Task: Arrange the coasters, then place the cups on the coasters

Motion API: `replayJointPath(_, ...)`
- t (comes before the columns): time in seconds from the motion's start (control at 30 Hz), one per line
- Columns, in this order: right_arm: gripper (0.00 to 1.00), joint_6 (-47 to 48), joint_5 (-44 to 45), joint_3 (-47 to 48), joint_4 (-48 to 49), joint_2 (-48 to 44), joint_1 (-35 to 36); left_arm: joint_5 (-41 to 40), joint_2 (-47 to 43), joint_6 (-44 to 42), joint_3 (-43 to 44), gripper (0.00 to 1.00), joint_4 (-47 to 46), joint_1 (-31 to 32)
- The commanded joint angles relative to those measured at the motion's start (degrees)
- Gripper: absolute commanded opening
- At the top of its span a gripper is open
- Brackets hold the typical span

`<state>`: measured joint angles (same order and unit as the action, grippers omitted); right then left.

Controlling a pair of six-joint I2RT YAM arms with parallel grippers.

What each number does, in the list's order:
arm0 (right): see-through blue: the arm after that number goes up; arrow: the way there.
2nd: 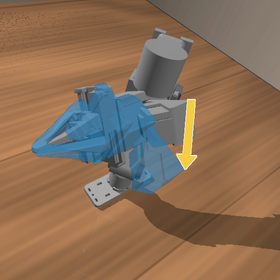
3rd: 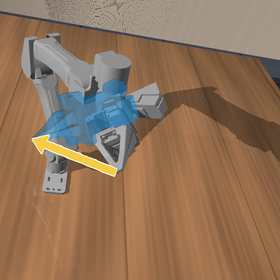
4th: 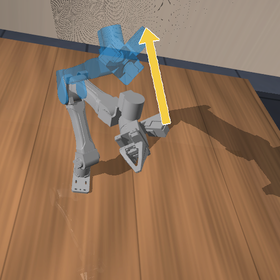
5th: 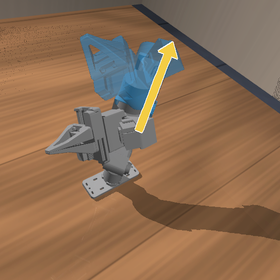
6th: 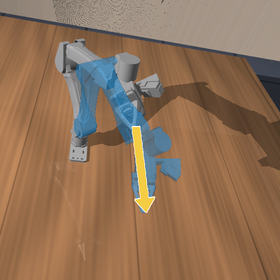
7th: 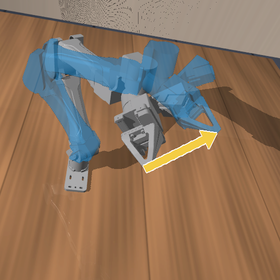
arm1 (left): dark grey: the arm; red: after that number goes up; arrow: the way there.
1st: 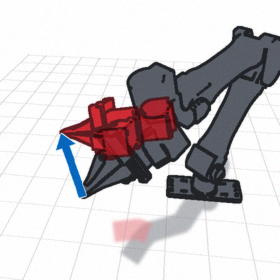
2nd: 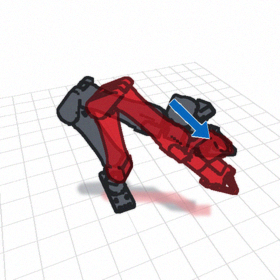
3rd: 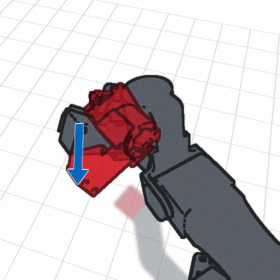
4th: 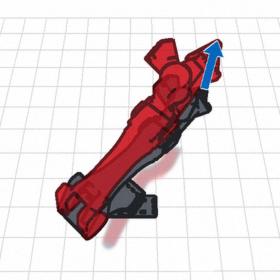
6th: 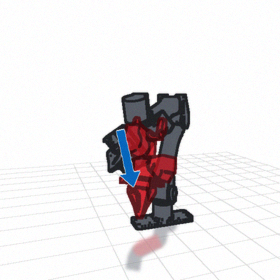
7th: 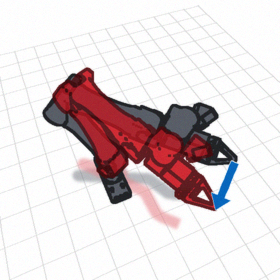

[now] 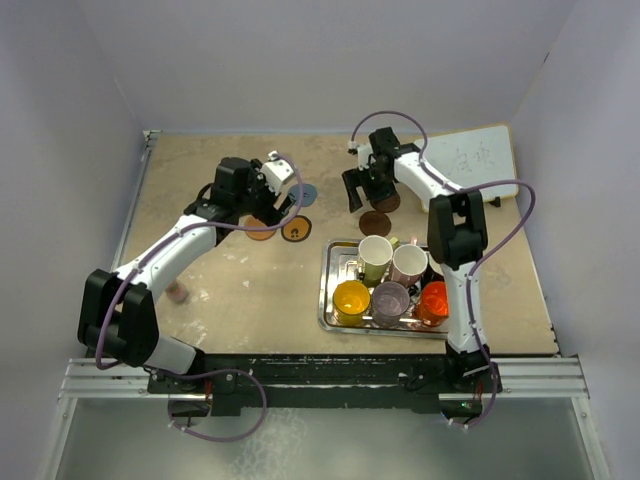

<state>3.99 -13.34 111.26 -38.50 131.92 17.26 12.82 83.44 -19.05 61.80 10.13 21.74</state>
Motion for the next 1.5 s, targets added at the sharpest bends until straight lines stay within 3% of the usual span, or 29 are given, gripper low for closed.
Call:
replayJointPath(0.0,0.88,0.25,-2.43,2.15,-1.34,-1.48,1.20,-0.88,-2.02,0.75,-0.78,0.84,-3.00,-0.80)
replayJointPath(0.4,0.91,7.02,6.92,-5.03,2.56,-13.49,0.96,-1.02,-0.29,1.10,1.47,0.84,-2.20,-1.08)
replayJointPath(0.7,0.92,10.45,8.09,-9.36,1.67,-13.72,-1.66,-1.43,4.26,-3.87,5.89,0.84,3.62,-1.07)
replayJointPath(0.87,0.92,12.16,8.25,-11.12,1.53,-12.28,-1.88,0.03,10.05,-2.95,13.07,0.84,9.52,-1.03)
replayJointPath(1.1,0.92,13.42,5.94,-4.22,-2.33,-6.78,-2.14,2.65,15.36,-1.83,17.93,0.84,16.03,-1.08)
replayJointPath(1.3,0.91,14.28,5.46,1.33,-1.48,-4.21,-2.14,5.47,15.58,-2.26,17.94,0.84,16.23,-1.01)
replayJointPath(1.47,0.91,15.06,3.70,9.48,-6.30,-0.10,-2.06,5.55,16.24,-0.39,19.21,0.84,16.19,-1.11)
